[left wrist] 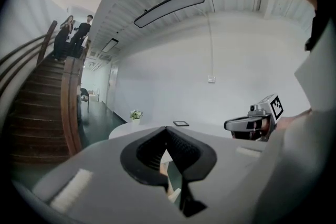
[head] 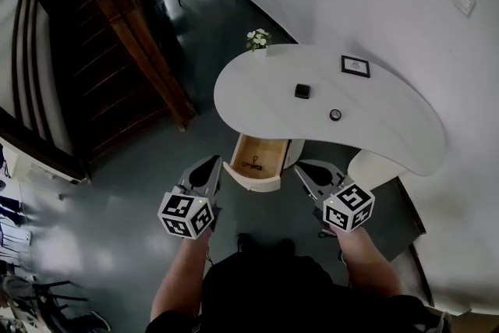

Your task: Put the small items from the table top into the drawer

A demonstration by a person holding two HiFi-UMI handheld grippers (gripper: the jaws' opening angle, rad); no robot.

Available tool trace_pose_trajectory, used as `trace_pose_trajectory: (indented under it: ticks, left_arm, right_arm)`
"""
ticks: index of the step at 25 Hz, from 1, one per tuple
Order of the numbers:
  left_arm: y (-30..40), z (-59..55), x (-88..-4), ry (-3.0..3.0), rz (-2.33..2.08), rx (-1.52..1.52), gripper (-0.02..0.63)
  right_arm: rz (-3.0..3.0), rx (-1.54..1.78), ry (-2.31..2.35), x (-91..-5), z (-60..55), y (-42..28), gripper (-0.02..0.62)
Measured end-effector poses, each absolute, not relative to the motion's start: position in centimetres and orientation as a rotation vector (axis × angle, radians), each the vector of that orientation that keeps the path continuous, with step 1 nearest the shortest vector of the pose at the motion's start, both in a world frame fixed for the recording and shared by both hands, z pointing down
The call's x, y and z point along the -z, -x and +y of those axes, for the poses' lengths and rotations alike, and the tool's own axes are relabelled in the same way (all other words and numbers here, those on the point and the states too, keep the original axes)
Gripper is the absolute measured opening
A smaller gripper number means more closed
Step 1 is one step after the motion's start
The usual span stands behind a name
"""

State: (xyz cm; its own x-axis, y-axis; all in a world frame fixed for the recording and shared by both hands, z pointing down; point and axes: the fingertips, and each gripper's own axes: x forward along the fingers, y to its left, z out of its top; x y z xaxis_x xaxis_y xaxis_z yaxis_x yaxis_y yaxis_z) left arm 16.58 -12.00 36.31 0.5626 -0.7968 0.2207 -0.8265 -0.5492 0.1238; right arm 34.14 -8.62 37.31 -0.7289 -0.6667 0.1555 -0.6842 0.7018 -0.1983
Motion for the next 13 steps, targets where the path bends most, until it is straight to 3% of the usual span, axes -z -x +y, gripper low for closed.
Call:
trace_pose_trajectory:
  ticks: [13]
  left_arm:
    - [-12.0,-14.8,-33.4,-2.724,-1.355,-0.199,0.012]
  right_arm:
    - [-2.853,-0.2,-1.242,-32.1,-11.3,-30.8,0.011]
